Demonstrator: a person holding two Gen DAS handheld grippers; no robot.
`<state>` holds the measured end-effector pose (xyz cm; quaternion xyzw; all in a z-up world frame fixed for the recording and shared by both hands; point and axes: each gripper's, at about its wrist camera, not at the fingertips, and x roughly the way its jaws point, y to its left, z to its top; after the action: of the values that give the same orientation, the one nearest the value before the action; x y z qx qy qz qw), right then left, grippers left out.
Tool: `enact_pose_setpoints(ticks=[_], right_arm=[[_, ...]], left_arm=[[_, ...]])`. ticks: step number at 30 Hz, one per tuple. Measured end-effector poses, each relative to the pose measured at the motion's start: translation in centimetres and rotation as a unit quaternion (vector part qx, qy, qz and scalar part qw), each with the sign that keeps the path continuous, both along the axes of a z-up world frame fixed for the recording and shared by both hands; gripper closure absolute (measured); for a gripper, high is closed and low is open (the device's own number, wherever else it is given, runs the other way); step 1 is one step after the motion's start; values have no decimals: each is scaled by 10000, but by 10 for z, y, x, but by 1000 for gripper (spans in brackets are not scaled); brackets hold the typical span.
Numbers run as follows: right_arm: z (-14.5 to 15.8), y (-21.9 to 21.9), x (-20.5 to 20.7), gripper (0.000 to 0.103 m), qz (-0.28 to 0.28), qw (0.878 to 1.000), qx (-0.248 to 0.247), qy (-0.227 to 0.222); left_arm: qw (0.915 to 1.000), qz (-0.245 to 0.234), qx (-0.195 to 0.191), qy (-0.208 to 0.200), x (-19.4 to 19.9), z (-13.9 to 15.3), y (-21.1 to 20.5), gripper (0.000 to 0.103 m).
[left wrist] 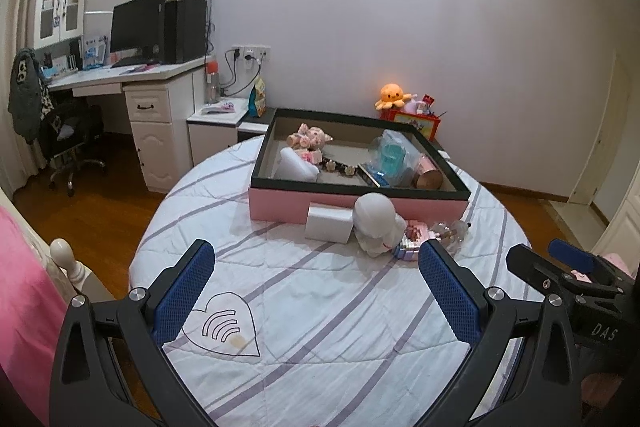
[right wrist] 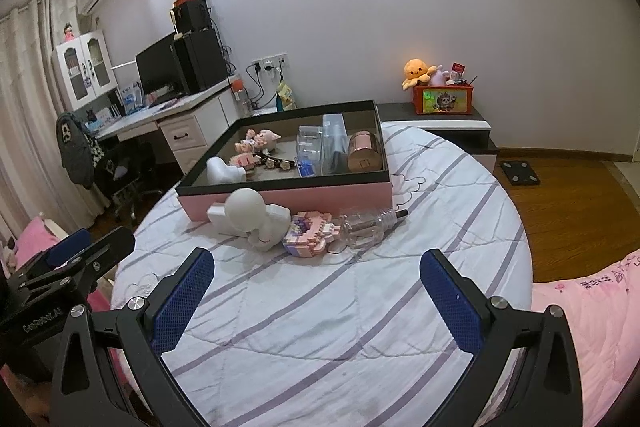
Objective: Organize rigid objects
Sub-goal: 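Withdraw both tools from the tray box and move back over the bed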
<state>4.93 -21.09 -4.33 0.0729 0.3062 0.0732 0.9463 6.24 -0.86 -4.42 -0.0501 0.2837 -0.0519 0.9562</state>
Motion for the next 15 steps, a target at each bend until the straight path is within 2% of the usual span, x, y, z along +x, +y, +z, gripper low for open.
enact_pose_setpoints(ticks=[5, 8, 12, 15], right_arm=[[-9, -11, 12, 0, -125, 9998, -95, 159], [-15, -17, 22, 0, -195, 9993, -177, 267], [-24, -21, 39, 0, -225, 9983, -349, 414], [-30, -23, 51, 0, -199, 9972, -475, 550]], left_arm=[[9998, -2, 78, 162, 12, -12, -1, 0], [9993, -3, 279, 262, 25, -22, -5, 0], [9965, -1, 578, 601, 57, -44, -12, 0], [9948, -19, 633, 802, 75, -57, -14, 0]])
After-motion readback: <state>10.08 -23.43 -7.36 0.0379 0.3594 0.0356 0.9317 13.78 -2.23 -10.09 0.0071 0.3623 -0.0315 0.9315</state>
